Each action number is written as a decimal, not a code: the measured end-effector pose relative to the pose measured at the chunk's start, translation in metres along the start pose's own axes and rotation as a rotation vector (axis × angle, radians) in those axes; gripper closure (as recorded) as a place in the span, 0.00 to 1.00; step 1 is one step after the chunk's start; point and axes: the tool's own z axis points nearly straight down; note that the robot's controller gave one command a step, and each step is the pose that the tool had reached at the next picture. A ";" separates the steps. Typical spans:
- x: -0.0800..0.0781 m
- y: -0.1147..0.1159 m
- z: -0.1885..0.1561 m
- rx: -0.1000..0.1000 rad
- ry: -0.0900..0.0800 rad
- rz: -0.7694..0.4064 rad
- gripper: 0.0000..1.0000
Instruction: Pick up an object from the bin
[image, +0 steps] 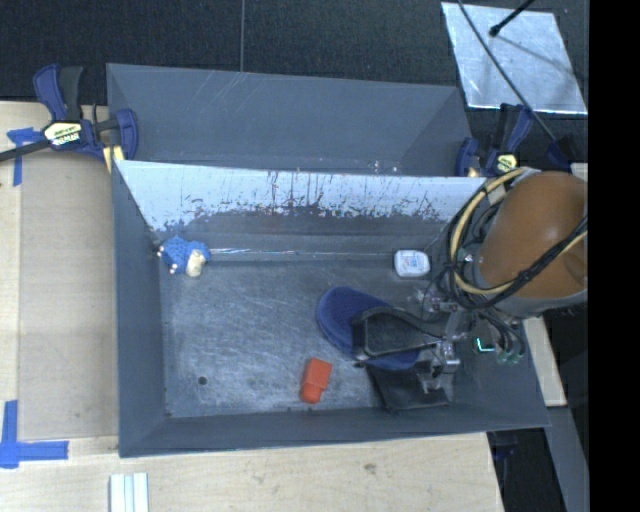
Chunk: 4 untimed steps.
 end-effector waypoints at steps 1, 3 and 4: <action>0.001 -0.008 0.049 0.008 -0.043 -0.026 0.00; -0.004 0.011 0.059 0.018 -0.055 -0.241 0.00; -0.009 -0.038 0.068 0.006 -0.020 -0.527 0.00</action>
Offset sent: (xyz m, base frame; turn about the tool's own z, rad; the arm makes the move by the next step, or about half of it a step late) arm -0.0147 -0.0057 -0.0714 -0.0298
